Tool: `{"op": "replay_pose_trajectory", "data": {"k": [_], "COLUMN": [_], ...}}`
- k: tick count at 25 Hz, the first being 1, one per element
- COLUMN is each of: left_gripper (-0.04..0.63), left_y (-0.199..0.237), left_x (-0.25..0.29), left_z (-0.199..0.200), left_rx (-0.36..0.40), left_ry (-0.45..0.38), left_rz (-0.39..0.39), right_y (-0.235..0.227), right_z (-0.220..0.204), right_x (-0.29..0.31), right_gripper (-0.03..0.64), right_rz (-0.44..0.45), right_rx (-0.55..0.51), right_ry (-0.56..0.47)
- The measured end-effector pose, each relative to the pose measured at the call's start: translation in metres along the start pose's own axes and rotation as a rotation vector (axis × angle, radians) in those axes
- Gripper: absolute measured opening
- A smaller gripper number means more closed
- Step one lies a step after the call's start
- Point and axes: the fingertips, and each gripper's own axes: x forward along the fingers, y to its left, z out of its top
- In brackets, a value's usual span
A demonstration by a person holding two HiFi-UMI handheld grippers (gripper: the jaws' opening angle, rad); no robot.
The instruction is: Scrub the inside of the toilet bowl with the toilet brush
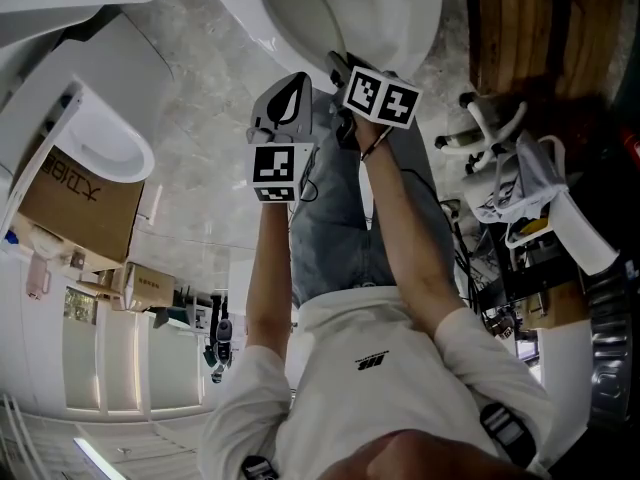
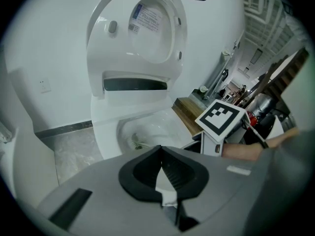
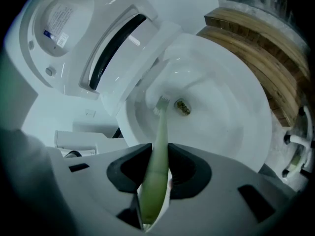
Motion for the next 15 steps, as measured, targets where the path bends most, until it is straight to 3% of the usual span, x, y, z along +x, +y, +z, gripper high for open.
{"op": "replay_pose_trajectory", "data": {"k": [5,9,15], "left_gripper": [0.011,0.009,0.009], "left_y": [0.002,-0.001,-0.004], "left_x": [0.0,0.001,0.005], "left_z": [-0.001,-0.001,0.001], "left_rx": [-0.004,-0.003,-0.003], "left_ry": [0.002,0.002,0.0], "left_rz": [0.009,0.008,0.014], "right_y": [0.008,0.006,0.001], "right_z": [0.012,0.034,0.059], "right_x": [0.0,-0.016,-0.035], "right_gripper": [0.097,0.092,0.089], "right_rz": [0.038,0.068,0.042], "right_rx": [0.104,0.152,-0.059], "right_ry": [-0.042,-0.136,-0.146]}}
